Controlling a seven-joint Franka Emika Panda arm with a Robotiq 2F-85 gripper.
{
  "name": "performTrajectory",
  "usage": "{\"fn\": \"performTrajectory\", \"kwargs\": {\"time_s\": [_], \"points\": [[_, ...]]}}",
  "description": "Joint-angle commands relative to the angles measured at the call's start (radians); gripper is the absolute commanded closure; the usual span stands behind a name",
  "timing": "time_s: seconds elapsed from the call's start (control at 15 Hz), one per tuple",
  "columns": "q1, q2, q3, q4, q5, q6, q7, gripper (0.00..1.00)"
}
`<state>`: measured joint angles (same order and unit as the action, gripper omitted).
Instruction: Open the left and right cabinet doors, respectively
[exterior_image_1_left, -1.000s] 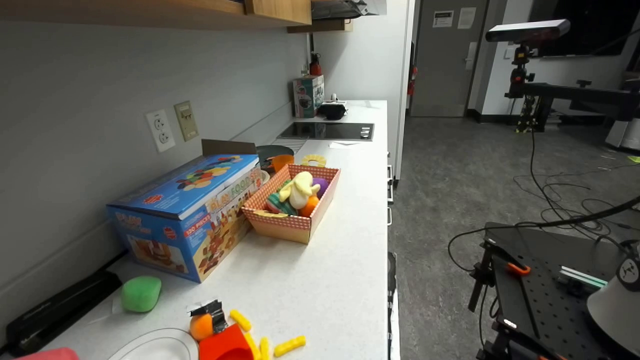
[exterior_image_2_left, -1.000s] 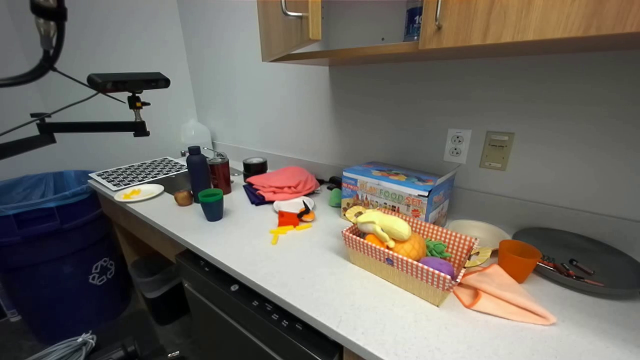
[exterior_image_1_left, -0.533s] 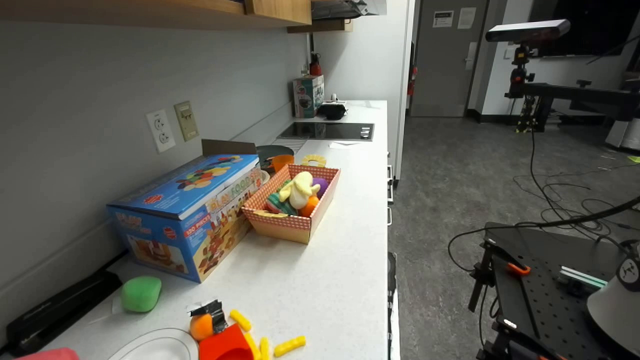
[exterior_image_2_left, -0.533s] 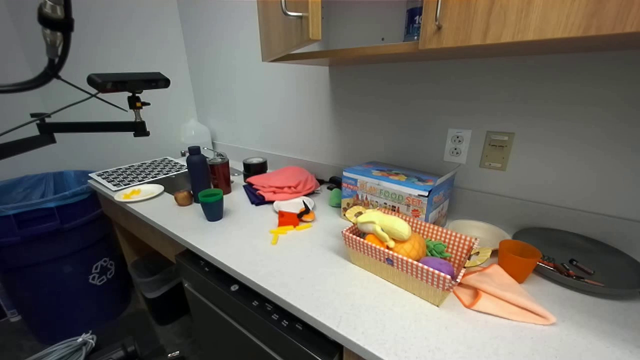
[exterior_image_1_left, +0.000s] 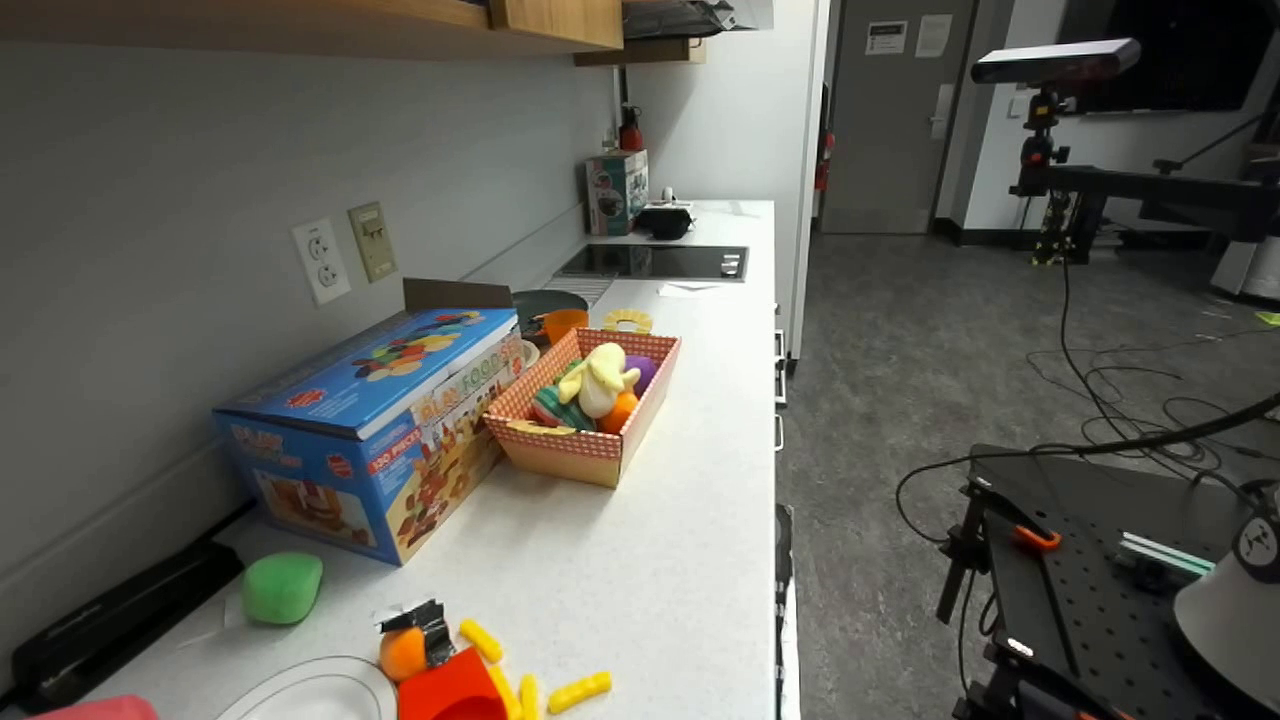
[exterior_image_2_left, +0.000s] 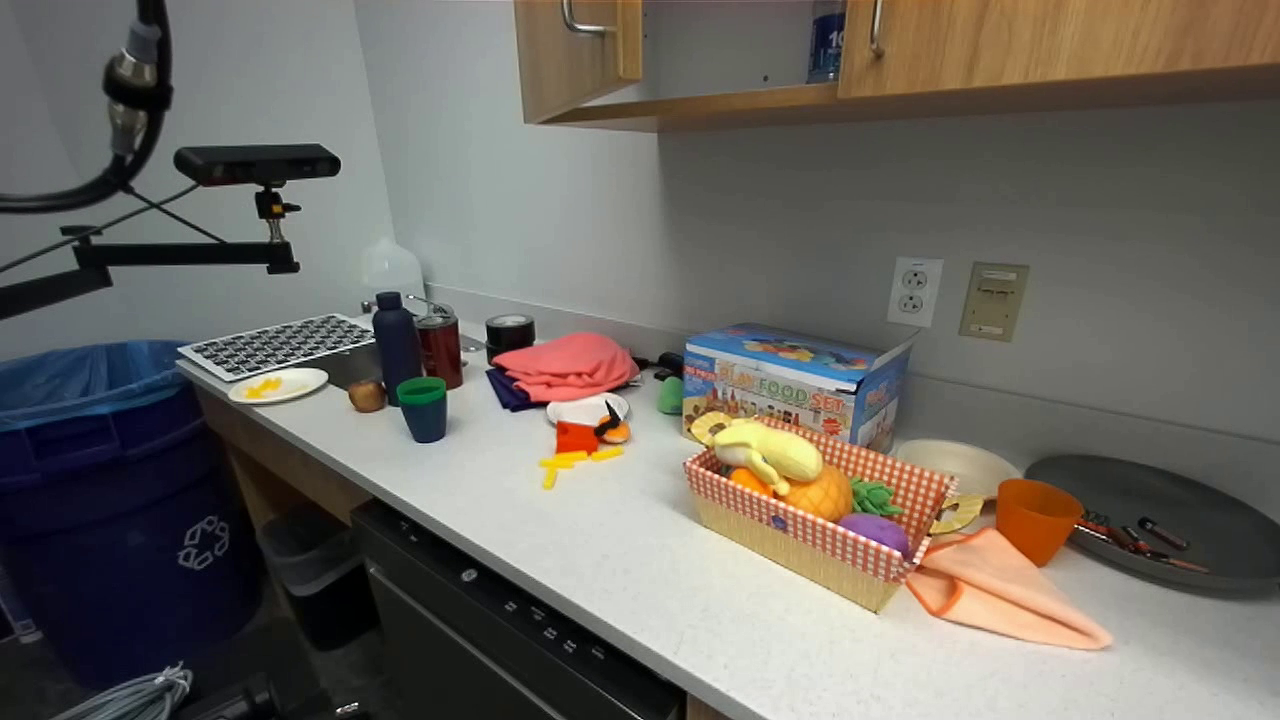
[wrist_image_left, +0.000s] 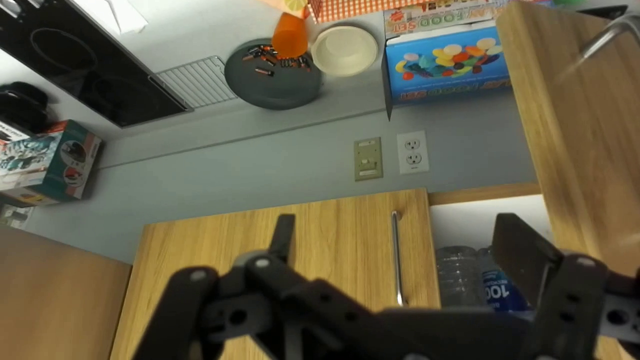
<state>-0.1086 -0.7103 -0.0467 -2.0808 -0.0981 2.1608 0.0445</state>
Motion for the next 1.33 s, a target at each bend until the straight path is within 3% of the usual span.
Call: {"fn": "performTrajectory", "kwargs": {"time_s": [0.0,0.6,1.27], "points": [[-0.046,-0.011,0.033,-0.035,-0.032,0.083,0.083,0.00],[-0.106,-0.011,0.077,-0.059,-0.081,0.143,0.197,0.00],[-0.087,-0.012,0.069,-0.055,-0.056,0.117,0.197,0.00]]}}
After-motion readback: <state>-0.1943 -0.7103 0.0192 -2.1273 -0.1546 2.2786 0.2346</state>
